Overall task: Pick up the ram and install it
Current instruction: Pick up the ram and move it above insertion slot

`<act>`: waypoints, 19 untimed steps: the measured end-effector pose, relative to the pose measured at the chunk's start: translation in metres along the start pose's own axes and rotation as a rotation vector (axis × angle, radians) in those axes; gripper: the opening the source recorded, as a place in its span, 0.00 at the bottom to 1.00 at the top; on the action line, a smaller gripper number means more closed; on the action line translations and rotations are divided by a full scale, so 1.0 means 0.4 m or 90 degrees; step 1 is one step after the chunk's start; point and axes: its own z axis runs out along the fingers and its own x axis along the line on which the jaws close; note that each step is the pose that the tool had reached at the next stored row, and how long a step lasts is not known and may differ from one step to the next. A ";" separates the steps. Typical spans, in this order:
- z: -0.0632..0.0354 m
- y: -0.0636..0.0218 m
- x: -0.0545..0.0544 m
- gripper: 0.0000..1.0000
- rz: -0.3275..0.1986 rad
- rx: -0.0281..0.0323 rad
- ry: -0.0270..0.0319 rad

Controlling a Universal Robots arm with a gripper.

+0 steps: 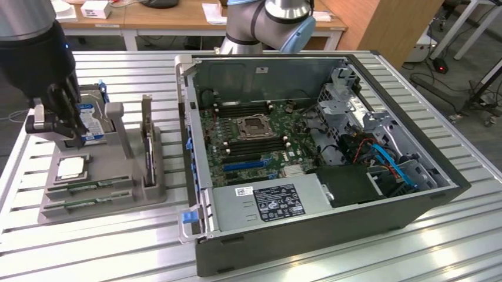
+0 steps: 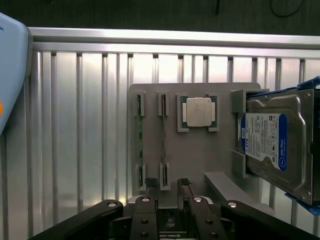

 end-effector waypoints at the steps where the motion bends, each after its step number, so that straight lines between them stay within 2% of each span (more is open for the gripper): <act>1: 0.003 0.000 0.000 0.29 0.000 0.0000 0.0000; 19: 0.052 -0.001 0.001 0.29 -0.004 0.0000 0.0000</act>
